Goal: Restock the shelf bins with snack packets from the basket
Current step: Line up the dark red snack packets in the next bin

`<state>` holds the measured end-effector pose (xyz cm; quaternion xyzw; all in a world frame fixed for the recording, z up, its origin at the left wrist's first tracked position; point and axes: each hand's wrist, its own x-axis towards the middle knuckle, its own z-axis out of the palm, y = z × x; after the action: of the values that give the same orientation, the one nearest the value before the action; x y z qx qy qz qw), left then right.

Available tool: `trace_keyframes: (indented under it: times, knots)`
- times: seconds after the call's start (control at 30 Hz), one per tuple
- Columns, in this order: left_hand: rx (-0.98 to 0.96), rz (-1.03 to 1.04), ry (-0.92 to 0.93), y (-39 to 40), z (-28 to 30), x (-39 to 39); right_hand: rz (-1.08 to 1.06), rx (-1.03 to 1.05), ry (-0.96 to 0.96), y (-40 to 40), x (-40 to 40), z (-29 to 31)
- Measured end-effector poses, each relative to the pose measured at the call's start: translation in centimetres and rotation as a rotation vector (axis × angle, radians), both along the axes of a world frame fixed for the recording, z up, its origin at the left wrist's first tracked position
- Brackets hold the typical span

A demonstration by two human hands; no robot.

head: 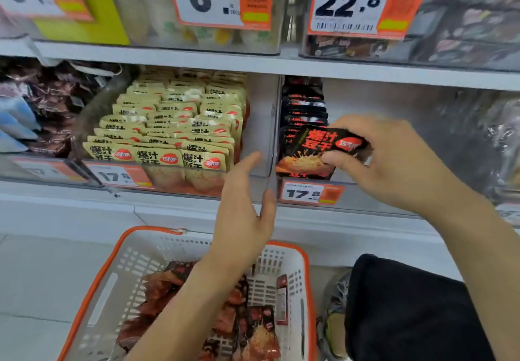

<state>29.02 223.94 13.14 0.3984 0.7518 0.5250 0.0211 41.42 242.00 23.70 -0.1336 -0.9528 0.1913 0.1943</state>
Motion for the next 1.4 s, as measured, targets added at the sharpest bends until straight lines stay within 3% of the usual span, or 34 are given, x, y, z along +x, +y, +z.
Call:
trace_keyframes:
  times: [0.17, 0.53, 0.8, 1.4]
  knots:
    - [-0.015, -0.01, 0.059, 2.8, -1.8, 0.3, -0.036, 0.127, 0.006, 0.9, -0.3, -1.6]
    - [-0.032, 0.005, 0.14, 3.2, -2.6, 0.0, -0.141, 0.048, -0.079, 1.6, -2.9, -2.4]
    - [-0.047, 0.016, 0.151, 3.4, -2.7, 0.1, -0.062, -0.065, -0.151, 2.4, -2.5, -1.5]
    - [-0.028, 0.046, 0.183, 3.6, -2.9, 0.2, -0.059, 0.073, -0.297, 1.7, -4.4, -2.6]
